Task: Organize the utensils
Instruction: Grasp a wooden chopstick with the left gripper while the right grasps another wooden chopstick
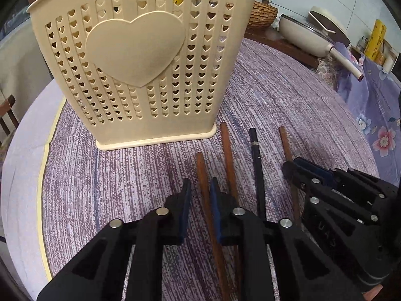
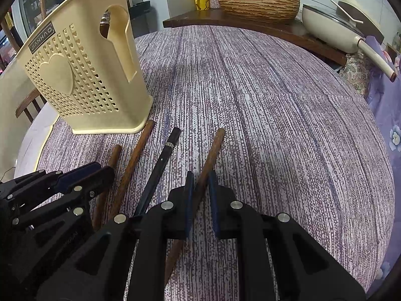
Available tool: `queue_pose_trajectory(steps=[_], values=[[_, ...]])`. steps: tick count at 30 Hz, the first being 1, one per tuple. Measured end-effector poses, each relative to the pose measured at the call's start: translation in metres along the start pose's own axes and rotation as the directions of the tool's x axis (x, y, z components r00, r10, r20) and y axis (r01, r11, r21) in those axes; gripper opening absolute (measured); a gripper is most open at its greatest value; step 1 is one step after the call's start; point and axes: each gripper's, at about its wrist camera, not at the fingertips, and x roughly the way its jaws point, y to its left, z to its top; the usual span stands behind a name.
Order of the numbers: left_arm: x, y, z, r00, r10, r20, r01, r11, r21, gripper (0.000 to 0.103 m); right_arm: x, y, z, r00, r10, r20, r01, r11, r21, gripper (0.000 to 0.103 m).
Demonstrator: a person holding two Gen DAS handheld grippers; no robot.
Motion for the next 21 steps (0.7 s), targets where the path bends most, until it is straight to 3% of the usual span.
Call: queue_pose_trajectory(steps=[11, 21], values=[[0.005, -0.008, 0.004, 0.999, 0.051, 0.006, -0.051, 0.998, 0.035, 0.01, 0.003, 0.003, 0.006, 0.999, -0.034, -0.013, 0.034, 0.999, 0.016, 0.012], [-0.002, 0.0, -0.002, 0.999, 0.029, 0.017, -0.029, 0.999, -0.024, 0.008, 0.003, -0.016, 0.004, 0.999, 0.047, 0.012, -0.048, 0.991, 0.122, 0.007]])
